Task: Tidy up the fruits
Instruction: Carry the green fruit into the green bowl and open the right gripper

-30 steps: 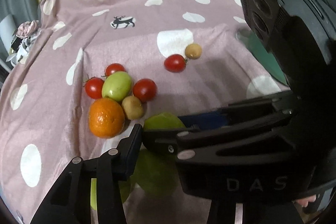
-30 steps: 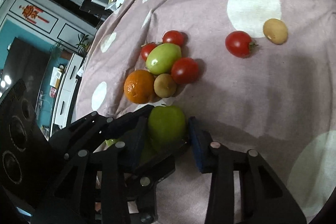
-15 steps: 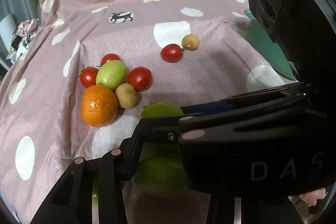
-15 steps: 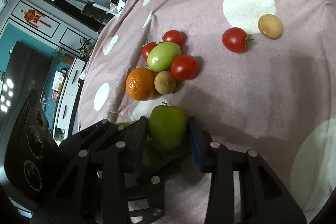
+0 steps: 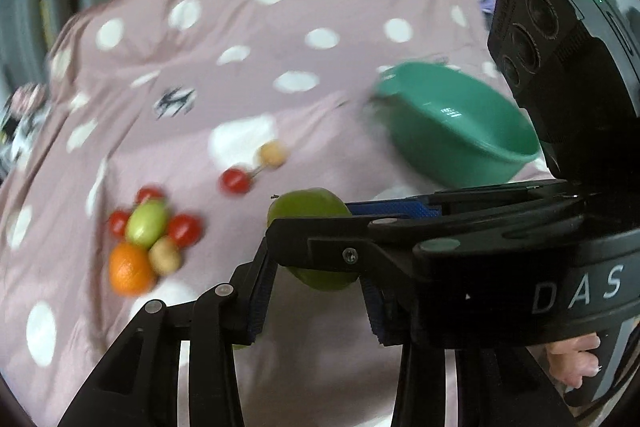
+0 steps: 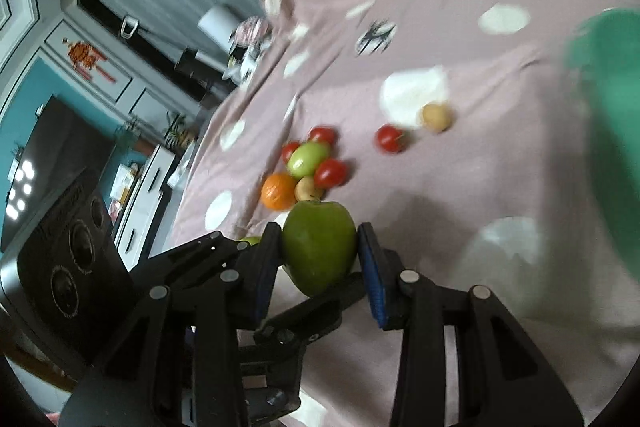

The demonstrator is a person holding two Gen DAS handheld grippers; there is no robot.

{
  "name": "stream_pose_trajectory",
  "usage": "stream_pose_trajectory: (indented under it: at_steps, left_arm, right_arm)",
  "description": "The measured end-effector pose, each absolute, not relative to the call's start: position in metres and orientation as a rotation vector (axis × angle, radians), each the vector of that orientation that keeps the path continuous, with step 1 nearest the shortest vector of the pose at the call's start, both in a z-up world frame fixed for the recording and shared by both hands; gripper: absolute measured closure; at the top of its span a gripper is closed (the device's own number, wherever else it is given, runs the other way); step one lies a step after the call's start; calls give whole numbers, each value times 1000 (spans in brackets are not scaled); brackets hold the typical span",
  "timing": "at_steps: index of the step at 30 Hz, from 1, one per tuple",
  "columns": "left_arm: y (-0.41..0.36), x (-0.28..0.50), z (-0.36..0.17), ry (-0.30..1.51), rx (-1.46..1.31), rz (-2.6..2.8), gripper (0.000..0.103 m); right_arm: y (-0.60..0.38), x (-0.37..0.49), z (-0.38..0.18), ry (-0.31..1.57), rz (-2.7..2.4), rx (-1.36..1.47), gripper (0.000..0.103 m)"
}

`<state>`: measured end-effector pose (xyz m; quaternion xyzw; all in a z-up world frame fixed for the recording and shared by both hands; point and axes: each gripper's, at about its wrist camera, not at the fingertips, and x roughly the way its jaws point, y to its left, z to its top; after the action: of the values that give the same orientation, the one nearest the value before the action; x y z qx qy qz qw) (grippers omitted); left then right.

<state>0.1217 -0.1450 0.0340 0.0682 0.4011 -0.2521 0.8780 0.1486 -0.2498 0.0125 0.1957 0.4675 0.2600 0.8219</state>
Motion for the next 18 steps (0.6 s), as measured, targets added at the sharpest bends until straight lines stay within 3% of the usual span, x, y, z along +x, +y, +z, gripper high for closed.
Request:
stream_pose_trajectory:
  at_steps: [7, 15, 17, 18]
  left_arm:
    - [-253, 126, 67, 754, 296, -703, 62]
    - [-352, 147, 54, 778, 362, -807, 62]
    - [-360, 150, 46, 751, 381, -741, 62]
    - [-358, 146, 44, 732, 385, -706, 62]
  right_arm:
    - [-351, 118, 46, 820, 407, 500, 63]
    - [-449, 106, 34, 738, 192, 650, 62]
    - [-463, 111, 20, 758, 120, 725, 53]
    - [-468, 110, 17, 752, 122, 765, 39]
